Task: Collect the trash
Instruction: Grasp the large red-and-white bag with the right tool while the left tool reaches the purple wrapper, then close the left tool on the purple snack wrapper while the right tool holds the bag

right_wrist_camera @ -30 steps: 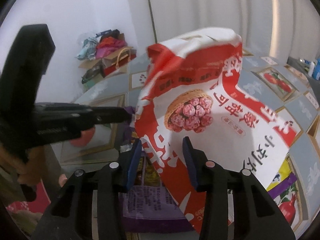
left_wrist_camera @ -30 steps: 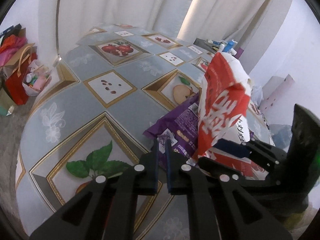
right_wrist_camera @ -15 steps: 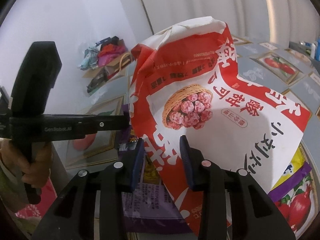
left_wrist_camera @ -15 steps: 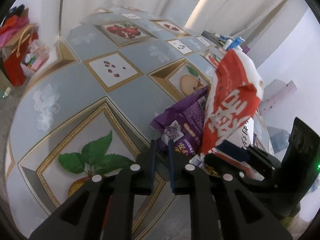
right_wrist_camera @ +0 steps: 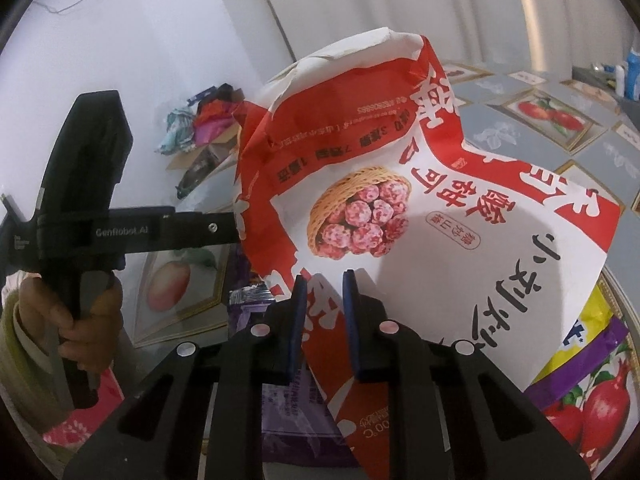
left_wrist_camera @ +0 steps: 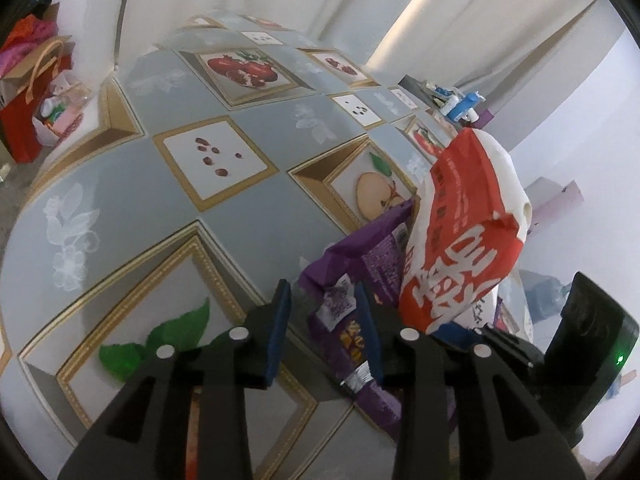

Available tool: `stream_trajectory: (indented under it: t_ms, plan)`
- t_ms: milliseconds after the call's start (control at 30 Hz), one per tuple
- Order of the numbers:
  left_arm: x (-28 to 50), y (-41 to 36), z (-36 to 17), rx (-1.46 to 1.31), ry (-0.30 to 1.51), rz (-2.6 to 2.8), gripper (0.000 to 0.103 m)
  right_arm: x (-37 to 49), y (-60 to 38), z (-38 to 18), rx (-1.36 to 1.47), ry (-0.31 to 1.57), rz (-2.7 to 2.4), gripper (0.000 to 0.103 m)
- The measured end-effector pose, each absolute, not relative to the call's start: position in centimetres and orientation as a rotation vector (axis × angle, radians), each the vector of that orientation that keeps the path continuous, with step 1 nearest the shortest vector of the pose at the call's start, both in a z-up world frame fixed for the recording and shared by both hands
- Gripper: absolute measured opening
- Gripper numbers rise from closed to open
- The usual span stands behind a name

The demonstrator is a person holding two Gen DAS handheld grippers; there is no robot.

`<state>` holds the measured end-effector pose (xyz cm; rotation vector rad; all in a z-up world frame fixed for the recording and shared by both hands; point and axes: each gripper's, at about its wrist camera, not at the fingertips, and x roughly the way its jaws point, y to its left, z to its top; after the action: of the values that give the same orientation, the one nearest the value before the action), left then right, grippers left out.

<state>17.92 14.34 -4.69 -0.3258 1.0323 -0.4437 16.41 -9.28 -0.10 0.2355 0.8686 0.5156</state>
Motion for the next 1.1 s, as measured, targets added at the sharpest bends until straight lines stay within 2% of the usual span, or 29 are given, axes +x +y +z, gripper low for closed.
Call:
stream_trajectory:
  t_ms: [400,467,533,667,833,1033,1100]
  plan:
    - [17.5,15.5,-6.0,-0.507,1.059,-0.561,0.022,16.2,-9.4,-0.3,0.24,0.866,0.513,0.017]
    - [17.4,15.5,-6.4,-0.538,1.087,-0.586,0.015,16.2,-9.4,-0.3,0.241,0.865,0.513,0.017]
    - [17.3,15.6,-6.7,-0.607,1.101,-0.617,0.015,16.2,-9.4,-0.3,0.241,0.865,0.511,0.017]
    - [17.1,15.1,-6.4,-0.544,1.089,-0.591,0.003,16.2,-9.3,-0.3,0.233,0.865,0.51,0.017]
    - [16.5,13.8,-5.8,-0.383,1.063,-0.542,0.002,16.0,-8.6,0.4,0.16,0.872,0.49,0.018]
    - [16.4,13.8,-5.4,-0.358,1.054,-0.551,0.001,14.6,-7.3,1.5,0.059,0.844,0.506,0.029]
    - [16.3,14.0,-5.3,-0.357,1.055,-0.555,0.001,14.5,-6.8,1.5,0.016,0.84,0.502,0.03]
